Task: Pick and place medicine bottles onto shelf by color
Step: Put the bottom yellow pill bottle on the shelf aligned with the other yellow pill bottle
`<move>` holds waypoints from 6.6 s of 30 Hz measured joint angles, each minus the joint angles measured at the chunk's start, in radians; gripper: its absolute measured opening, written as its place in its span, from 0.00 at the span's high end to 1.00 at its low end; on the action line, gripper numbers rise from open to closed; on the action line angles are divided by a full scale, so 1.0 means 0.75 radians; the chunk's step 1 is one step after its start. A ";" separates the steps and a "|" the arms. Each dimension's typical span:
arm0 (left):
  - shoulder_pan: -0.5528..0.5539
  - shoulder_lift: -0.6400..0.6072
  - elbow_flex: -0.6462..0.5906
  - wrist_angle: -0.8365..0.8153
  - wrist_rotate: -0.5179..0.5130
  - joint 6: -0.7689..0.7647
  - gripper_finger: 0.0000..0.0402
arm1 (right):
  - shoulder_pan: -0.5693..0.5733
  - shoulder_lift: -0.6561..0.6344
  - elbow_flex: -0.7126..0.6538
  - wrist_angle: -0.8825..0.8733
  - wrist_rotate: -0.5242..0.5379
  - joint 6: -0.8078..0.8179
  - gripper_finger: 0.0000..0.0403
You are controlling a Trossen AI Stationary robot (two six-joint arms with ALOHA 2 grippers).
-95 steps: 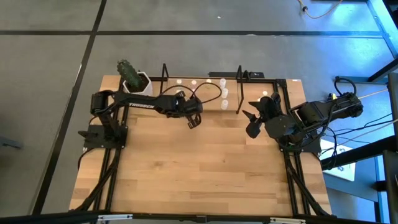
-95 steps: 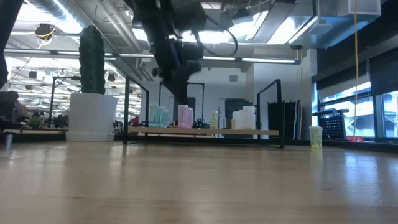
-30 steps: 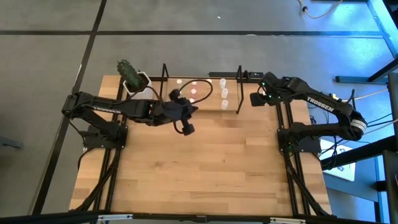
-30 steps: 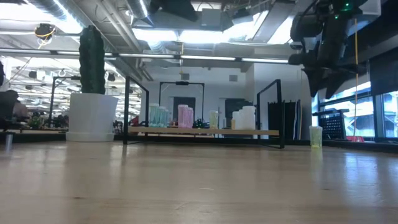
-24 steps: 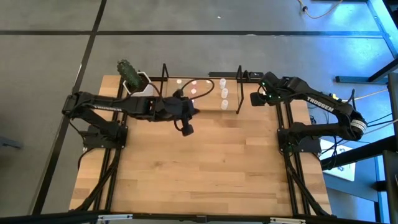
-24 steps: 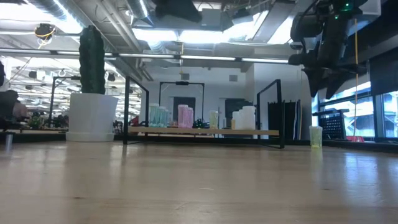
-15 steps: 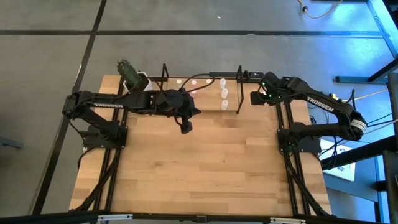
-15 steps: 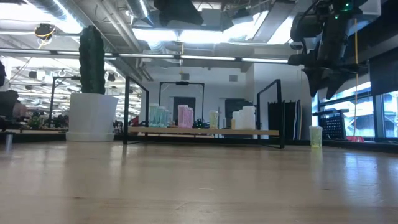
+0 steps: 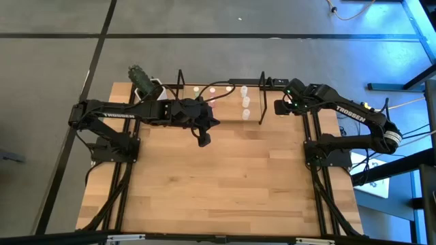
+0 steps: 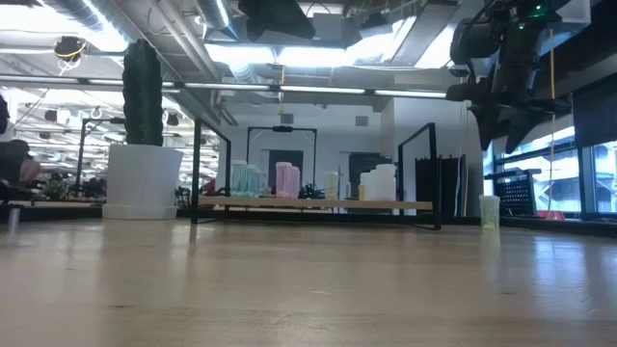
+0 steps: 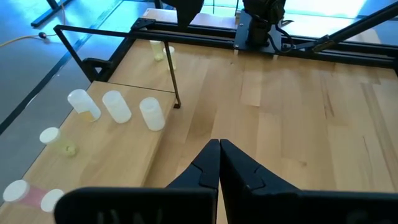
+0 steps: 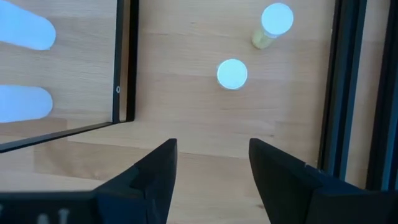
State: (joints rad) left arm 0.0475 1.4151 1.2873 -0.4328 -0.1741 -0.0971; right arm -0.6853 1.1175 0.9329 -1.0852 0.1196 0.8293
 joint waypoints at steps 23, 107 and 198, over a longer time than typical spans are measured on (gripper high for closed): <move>0.000 0.001 -0.001 0.000 -0.002 0.000 1.00 | -0.003 -0.001 -0.199 0.263 0.134 0.365 0.50; 0.000 0.001 -0.001 0.000 -0.001 0.000 1.00 | -0.034 0.278 -0.316 0.606 0.283 0.455 0.68; 0.000 0.001 -0.001 0.000 -0.001 0.001 1.00 | 0.916 -0.049 0.136 -0.188 0.001 -0.708 0.69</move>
State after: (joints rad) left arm 0.0472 1.4155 1.2869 -0.4325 -0.1749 -0.0967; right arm 0.0018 1.0804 1.0351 -1.2260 0.1205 0.2984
